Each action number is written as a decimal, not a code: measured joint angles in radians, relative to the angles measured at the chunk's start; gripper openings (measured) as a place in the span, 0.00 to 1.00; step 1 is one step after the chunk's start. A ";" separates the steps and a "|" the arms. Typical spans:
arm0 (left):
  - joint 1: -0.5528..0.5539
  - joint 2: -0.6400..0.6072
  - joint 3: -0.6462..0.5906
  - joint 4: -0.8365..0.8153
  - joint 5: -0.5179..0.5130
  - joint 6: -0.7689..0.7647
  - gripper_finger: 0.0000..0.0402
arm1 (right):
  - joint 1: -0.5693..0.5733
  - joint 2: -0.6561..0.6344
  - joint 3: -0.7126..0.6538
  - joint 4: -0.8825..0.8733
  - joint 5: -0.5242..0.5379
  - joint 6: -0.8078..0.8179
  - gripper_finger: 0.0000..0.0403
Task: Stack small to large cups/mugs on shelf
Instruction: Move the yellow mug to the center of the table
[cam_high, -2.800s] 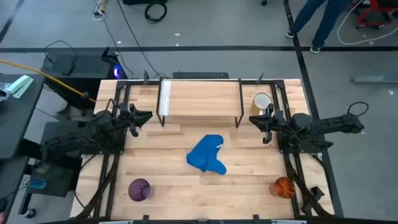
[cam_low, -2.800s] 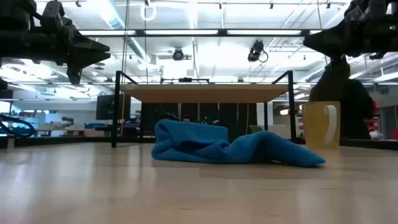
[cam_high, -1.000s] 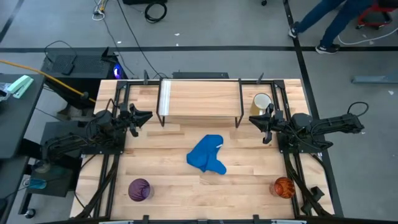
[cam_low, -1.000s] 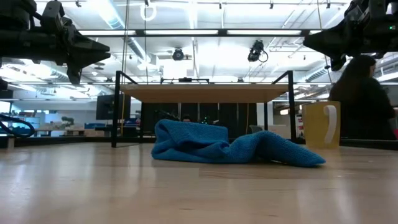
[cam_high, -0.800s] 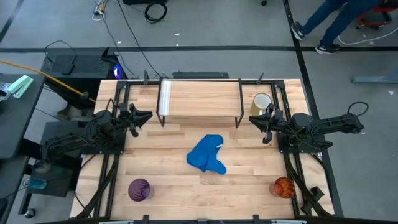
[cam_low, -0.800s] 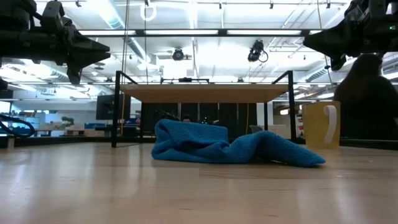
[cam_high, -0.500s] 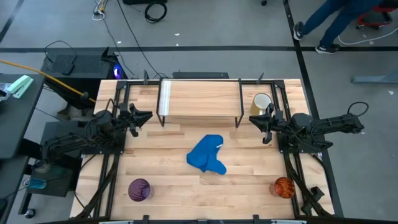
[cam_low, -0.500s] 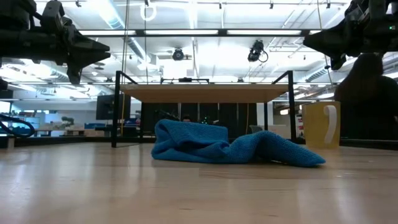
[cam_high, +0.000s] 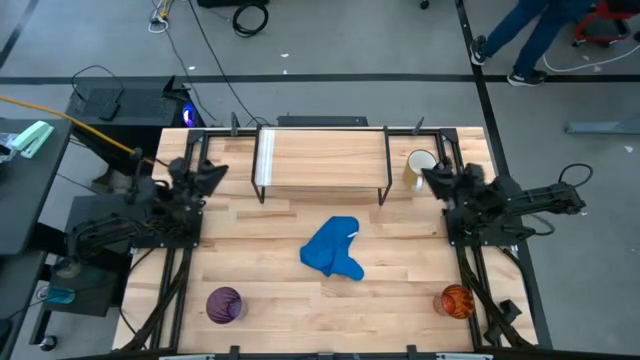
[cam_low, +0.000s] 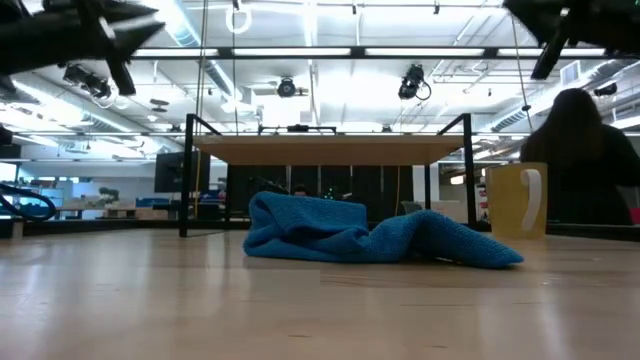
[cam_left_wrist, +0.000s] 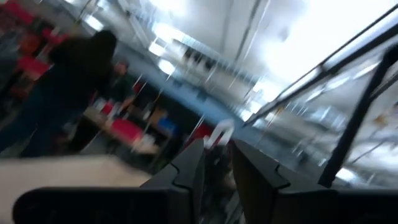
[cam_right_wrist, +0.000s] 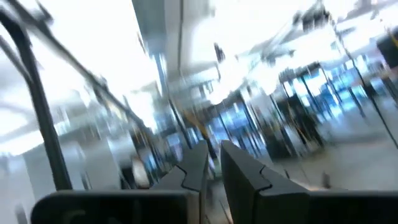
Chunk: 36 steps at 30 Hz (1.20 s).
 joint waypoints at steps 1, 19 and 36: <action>0.000 0.000 0.000 0.042 -0.003 -0.002 0.21 | 0.000 0.000 0.000 0.054 0.000 0.000 0.13; 0.000 0.000 0.000 0.302 -0.006 0.020 0.19 | 0.000 0.000 0.001 0.313 -0.018 0.086 0.13; 0.000 0.008 0.390 0.115 0.047 0.268 0.19 | 0.000 0.100 0.694 -0.622 -0.087 0.017 0.13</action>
